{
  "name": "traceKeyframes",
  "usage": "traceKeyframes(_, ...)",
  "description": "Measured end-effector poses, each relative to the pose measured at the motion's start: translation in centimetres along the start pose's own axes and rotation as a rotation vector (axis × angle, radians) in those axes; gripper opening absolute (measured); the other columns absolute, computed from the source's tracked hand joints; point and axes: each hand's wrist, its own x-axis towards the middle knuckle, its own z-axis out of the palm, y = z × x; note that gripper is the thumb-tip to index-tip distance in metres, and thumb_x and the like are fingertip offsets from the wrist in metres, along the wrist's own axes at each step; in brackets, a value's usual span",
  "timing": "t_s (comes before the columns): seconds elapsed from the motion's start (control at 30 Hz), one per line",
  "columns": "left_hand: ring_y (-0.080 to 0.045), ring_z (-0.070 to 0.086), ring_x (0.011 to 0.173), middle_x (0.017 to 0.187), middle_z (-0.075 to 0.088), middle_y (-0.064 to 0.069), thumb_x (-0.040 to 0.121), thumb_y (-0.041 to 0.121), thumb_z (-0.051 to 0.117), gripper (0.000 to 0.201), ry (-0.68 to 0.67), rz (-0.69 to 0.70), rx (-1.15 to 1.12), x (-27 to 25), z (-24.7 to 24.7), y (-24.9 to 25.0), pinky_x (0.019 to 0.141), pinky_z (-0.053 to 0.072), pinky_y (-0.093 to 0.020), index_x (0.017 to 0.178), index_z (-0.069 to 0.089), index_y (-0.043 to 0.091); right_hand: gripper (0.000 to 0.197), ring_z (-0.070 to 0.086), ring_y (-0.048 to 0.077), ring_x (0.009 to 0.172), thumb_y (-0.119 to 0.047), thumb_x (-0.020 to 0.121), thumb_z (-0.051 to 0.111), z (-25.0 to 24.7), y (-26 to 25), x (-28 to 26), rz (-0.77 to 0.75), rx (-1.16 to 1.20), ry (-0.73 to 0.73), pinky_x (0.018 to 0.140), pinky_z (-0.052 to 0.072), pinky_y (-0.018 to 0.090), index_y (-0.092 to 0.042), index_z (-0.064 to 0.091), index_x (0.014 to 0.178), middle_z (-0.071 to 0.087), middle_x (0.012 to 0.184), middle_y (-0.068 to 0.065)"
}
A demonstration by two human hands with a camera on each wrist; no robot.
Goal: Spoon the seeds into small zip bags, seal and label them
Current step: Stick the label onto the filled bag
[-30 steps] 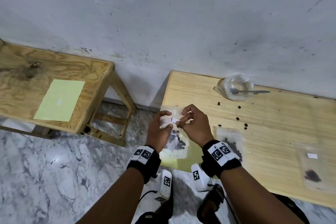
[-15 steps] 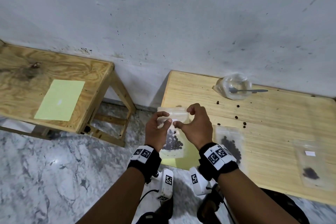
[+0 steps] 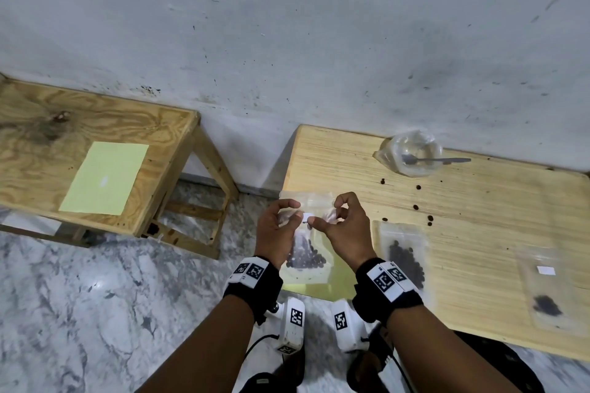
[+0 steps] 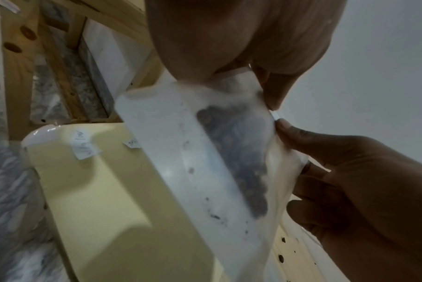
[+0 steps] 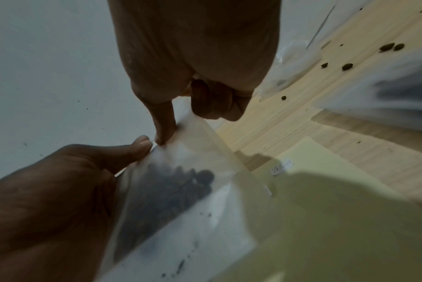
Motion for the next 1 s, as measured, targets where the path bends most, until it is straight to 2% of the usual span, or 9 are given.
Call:
traceKeyframes(0.1,0.000,0.063,0.084,0.098,0.068,0.002,0.085,-0.004,0.067,0.027,-0.012,0.004,-0.003,0.0,0.2,0.0,0.072,0.052,-0.018,0.087,0.065,0.022,0.053,0.045,0.003,0.058,-0.023,0.063,0.093,-0.1,-0.1,0.3,-0.019,-0.054,0.029,0.062,0.043,0.032,-0.024,0.045,0.086,0.049,0.069,-0.011)
traceKeyframes(0.23,0.003,0.063,0.077,0.096,0.069,0.003,0.085,0.000,0.069,0.023,0.024,-0.011,0.011,0.2,0.8,0.3,0.072,0.054,-0.022,0.089,0.066,0.023,0.043,0.054,0.009,0.072,-0.028,0.068,0.090,-0.3,0.1,0.1,-0.077,-0.061,0.046,0.067,0.047,0.034,-0.027,0.049,0.082,0.054,0.075,-0.012)
traceKeyframes(0.37,-0.012,0.053,0.051,0.081,0.065,-0.005,0.088,0.004,0.065,0.017,0.024,-0.152,-0.140,0.4,1.5,0.9,0.043,0.044,-0.023,0.097,0.066,0.018,0.017,0.055,0.009,0.082,-0.018,0.079,0.083,-2.2,1.0,-0.8,-0.037,-0.003,-0.079,0.066,0.044,0.016,-0.021,0.068,0.085,0.063,0.084,-0.011)
traceKeyframes(0.47,-0.014,0.062,0.070,0.088,0.068,0.000,0.079,0.011,0.070,0.024,-0.026,-0.190,-0.192,0.3,3.1,1.4,0.059,0.049,-0.025,0.101,0.067,0.021,0.018,0.055,0.009,0.078,-0.010,0.080,0.081,-5.1,2.5,-1.9,0.099,0.054,-0.176,0.064,0.043,0.010,-0.018,0.073,0.094,0.058,0.083,-0.007)
traceKeyframes(0.57,-0.007,0.064,0.088,0.096,0.067,0.002,0.083,0.002,0.070,0.023,-0.105,-0.205,-0.104,-0.3,6.1,0.9,0.074,0.050,-0.018,0.098,0.068,0.019,0.024,0.057,0.011,0.074,-0.008,0.079,0.081,-8.3,4.1,-2.6,0.165,0.093,-0.070,0.065,0.047,0.019,-0.024,0.074,0.096,0.061,0.083,-0.005)
traceKeyframes(0.67,-0.019,0.065,0.101,0.100,0.070,0.001,0.085,0.003,0.068,0.021,-0.180,-0.219,0.084,-1.9,10.8,-0.4,0.086,0.050,-0.035,0.087,0.073,0.023,0.026,0.045,0.013,0.061,-0.006,0.080,0.080,-12.8,6.3,-2.9,0.195,0.095,0.059,0.057,0.043,0.032,-0.027,0.073,0.094,0.049,0.069,-0.004)
traceKeyframes(0.8,-0.022,0.066,0.103,0.100,0.073,-0.001,0.086,0.001,0.067,0.022,-0.285,-0.234,0.192,-4.0,16.1,-1.7,0.087,0.051,-0.035,0.086,0.074,0.022,0.025,0.062,0.016,0.086,-0.008,0.078,0.080,-18.0,8.2,-3.6,0.211,-0.012,0.175,0.074,0.052,0.030,-0.026,0.073,0.094,0.068,0.096,-0.002)
traceKeyframes(0.93,-0.020,0.065,0.103,0.115,0.067,0.002,0.089,0.006,0.065,0.025,-0.489,-0.315,0.237,-7.2,24.3,-2.5,0.093,0.055,-0.041,0.106,0.071,0.023,0.028,0.060,0.016,0.080,-0.013,0.079,0.079,-25.9,11.2,-5.0,0.301,-0.147,0.317,0.072,0.047,0.028,-0.030,0.071,0.100,0.067,0.098,-0.001)
traceKeyframes(1.0,-0.021,0.063,0.108,0.120,0.062,0.003,0.089,0.009,0.066,0.029,-0.554,-0.341,0.268,-8.8,28.8,-3.1,0.096,0.054,-0.043,0.114,0.068,0.023,0.027,0.061,0.016,0.090,-0.019,0.083,0.076,-29.9,12.8,-5.7,0.347,-0.238,0.374,0.076,0.045,0.028,-0.031,0.069,0.106,0.065,0.105,-0.003)
